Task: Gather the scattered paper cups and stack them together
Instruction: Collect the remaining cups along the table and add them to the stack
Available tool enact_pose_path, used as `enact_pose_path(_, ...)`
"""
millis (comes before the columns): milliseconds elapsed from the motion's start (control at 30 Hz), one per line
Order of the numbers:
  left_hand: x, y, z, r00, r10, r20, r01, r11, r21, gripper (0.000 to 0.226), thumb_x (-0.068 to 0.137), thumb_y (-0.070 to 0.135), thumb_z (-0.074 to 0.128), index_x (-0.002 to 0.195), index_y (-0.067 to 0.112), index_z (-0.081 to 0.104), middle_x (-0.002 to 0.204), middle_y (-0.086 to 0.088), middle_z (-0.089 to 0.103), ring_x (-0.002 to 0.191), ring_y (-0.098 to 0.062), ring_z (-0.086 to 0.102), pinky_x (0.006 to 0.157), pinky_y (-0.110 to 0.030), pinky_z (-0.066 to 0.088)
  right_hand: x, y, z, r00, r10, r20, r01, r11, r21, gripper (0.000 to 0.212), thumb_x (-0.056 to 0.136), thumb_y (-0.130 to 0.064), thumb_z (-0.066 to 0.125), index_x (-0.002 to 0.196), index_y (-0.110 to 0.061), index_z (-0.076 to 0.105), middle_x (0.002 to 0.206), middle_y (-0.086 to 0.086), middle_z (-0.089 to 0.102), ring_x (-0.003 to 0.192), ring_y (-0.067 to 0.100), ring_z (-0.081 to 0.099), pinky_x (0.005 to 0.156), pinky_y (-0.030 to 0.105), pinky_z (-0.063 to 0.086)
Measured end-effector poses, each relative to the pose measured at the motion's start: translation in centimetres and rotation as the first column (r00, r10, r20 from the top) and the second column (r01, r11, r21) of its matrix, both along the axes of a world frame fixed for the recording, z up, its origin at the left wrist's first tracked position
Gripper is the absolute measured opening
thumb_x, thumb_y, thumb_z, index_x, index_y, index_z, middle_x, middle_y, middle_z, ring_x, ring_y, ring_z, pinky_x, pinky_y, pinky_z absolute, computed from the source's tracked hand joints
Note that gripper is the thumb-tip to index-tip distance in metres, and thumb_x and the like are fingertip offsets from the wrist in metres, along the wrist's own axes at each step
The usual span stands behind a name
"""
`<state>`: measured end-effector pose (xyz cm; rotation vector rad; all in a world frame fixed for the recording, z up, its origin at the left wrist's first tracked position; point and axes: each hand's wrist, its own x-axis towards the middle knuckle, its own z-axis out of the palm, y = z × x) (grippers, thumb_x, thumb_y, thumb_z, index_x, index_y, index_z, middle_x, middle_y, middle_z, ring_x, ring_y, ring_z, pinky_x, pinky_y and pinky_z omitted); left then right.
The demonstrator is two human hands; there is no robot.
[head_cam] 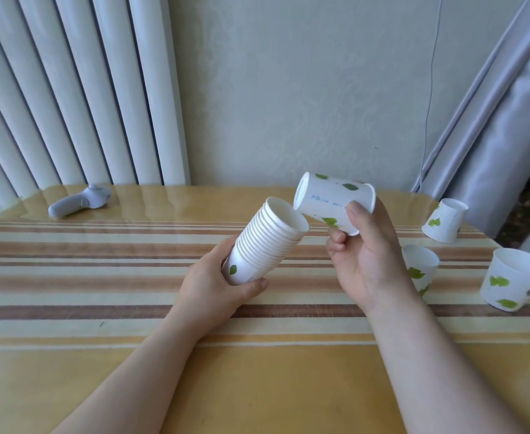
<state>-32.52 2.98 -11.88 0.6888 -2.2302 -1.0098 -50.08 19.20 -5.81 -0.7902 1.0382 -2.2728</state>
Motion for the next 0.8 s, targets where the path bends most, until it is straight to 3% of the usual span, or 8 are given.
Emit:
enact_pose_path(67,0.0,0.0,0.1,1.0,0.004,0.001,-0.004,1.0,-0.029,0.065,0.074,0.044,0.093,0.116,0.072,0.053,0.112,0.036,0.068,0.106,0.009,0.061,0.083,-0.022,0.05,0.0,0.0,-0.2,0.993,-0.06,-0.103,0.069,0.995,0.077,0.029,0.088,-0.024,0.072,0.115,-0.033,0.075,0.114,-0.003,0.071,0.073,0.009,0.05,0.057,0.019,0.034)
enact_pose_path(133,-0.1,0.0,0.0,1.0,0.01,0.004,-0.009,0.999,-0.049,0.063,0.073,0.045,0.093,0.122,0.064,0.058,0.11,0.028,0.072,0.106,0.004,0.064,0.084,-0.025,0.052,-0.3,-0.2,-0.8,0.967,-0.147,-0.209,0.184,0.968,0.171,0.061,0.08,-0.034,0.08,0.138,-0.023,0.067,0.122,0.0,0.07,0.081,0.006,0.055,0.059,0.017,0.039)
enact_pose_path(200,-0.2,0.0,-0.1,1.0,0.009,0.018,-0.007,0.997,-0.075,0.068,0.072,0.046,0.093,0.132,0.055,0.061,0.112,0.025,0.073,0.107,0.0,0.065,0.085,-0.028,0.052,-0.4,-0.3,-1.1,0.949,-0.178,-0.26,0.24,0.942,0.234,0.082,0.074,-0.043,0.081,0.149,-0.017,0.06,0.129,-0.002,0.069,0.093,0.004,0.061,0.067,0.014,0.046)
enact_pose_path(400,-0.2,-0.2,-0.4,0.999,0.009,0.032,-0.006,0.995,-0.1,0.073,0.072,0.047,0.093,0.136,0.055,0.06,0.112,0.027,0.072,0.108,-0.002,0.064,0.086,-0.028,0.051,-0.1,-0.6,-1.6,0.955,-0.209,-0.211,0.263,0.925,0.273,0.086,0.064,-0.05,0.082,0.147,-0.043,0.058,0.123,-0.011,0.073,0.105,0.009,0.065,0.086,0.025,0.047)
enact_pose_path(500,-0.2,-0.2,-0.3,1.0,0.006,0.029,-0.004,0.996,-0.092,0.07,0.072,0.046,0.093,0.133,0.056,0.061,0.109,0.029,0.071,0.107,0.002,0.063,0.085,-0.023,0.049,-0.2,-0.6,-1.6,0.947,-0.215,-0.238,0.277,0.922,0.271,0.09,0.067,-0.047,0.083,0.151,-0.041,0.053,0.113,-0.012,0.072,0.098,0.005,0.068,0.083,0.024,0.049)
enact_pose_path(600,-0.3,-0.1,-0.1,0.999,0.0,0.033,0.003,0.996,-0.091,0.068,0.073,0.046,0.093,0.132,0.056,0.061,0.107,0.028,0.071,0.104,0.005,0.062,0.08,-0.019,0.046,0.3,-0.7,-1.5,0.941,-0.211,-0.263,0.28,0.924,0.26,0.083,0.078,-0.038,0.081,0.154,-0.041,0.047,0.117,-0.014,0.074,0.101,-0.002,0.072,0.082,0.019,0.053)
enact_pose_path(733,-0.3,0.2,0.1,0.999,-0.008,0.043,0.013,0.994,-0.112,0.068,0.073,0.048,0.092,0.133,0.052,0.062,0.102,0.025,0.072,0.099,0.003,0.064,0.078,-0.023,0.047,0.9,-0.8,-1.3,0.914,-0.194,-0.356,0.312,0.898,0.31,0.097,0.08,-0.043,0.086,0.163,-0.041,0.036,0.131,-0.007,0.073,0.119,0.01,0.073,0.104,0.044,0.06)
enact_pose_path(800,-0.2,0.3,0.3,0.998,-0.012,0.063,0.02,0.992,-0.125,0.071,0.073,0.051,0.092,0.136,0.05,0.061,0.102,0.025,0.072,0.099,0.001,0.065,0.08,-0.026,0.051,1.0,0.0,-0.6,0.901,-0.138,-0.411,0.304,0.876,0.374,0.107,0.075,-0.056,0.088,0.165,-0.042,0.033,0.133,-0.01,0.071,0.12,0.011,0.073,0.108,0.044,0.058)
